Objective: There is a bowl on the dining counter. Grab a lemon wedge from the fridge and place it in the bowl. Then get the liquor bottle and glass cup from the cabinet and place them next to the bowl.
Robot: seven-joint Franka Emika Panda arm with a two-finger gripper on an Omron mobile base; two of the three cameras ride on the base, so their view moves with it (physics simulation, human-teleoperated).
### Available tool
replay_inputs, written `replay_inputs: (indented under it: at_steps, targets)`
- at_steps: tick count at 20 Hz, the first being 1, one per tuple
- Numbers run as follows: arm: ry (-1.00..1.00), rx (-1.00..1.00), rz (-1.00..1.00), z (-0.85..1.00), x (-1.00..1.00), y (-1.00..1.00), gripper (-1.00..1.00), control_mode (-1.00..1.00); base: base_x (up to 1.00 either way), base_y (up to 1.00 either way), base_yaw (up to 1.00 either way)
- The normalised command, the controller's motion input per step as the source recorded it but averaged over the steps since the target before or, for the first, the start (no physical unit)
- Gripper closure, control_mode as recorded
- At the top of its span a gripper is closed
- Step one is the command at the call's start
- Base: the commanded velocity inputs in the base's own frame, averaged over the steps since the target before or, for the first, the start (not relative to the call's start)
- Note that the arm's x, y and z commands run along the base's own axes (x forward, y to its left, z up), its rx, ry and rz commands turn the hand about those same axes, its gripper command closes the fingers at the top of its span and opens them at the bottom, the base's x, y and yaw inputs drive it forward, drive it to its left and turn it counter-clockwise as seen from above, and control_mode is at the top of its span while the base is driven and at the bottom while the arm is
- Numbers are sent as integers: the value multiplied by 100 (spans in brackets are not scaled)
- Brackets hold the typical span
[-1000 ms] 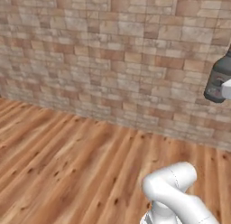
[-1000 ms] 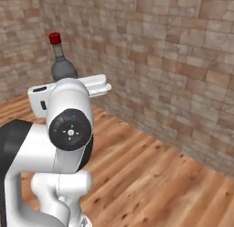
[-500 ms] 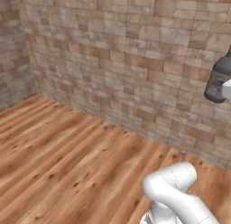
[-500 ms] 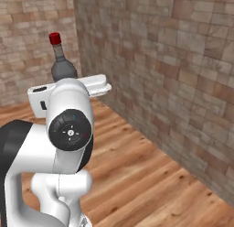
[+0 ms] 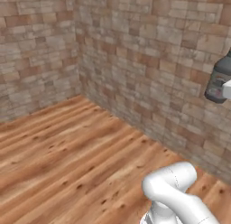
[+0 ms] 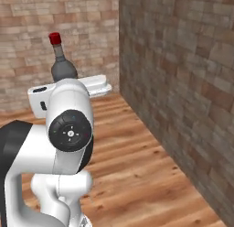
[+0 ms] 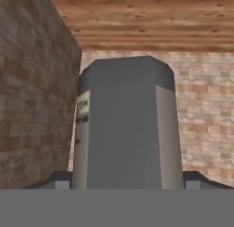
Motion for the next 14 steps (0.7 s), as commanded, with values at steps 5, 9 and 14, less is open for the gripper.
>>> replay_inputs:
  at_steps: [5,9,14]
  targets:
    - [0,0,0,0,0,0,100,100,100,10,47]
    - [0,0,0,0,0,0,100,100,100,9,47]
    - [0,0,0,0,0,0,100,100,94,14,50]
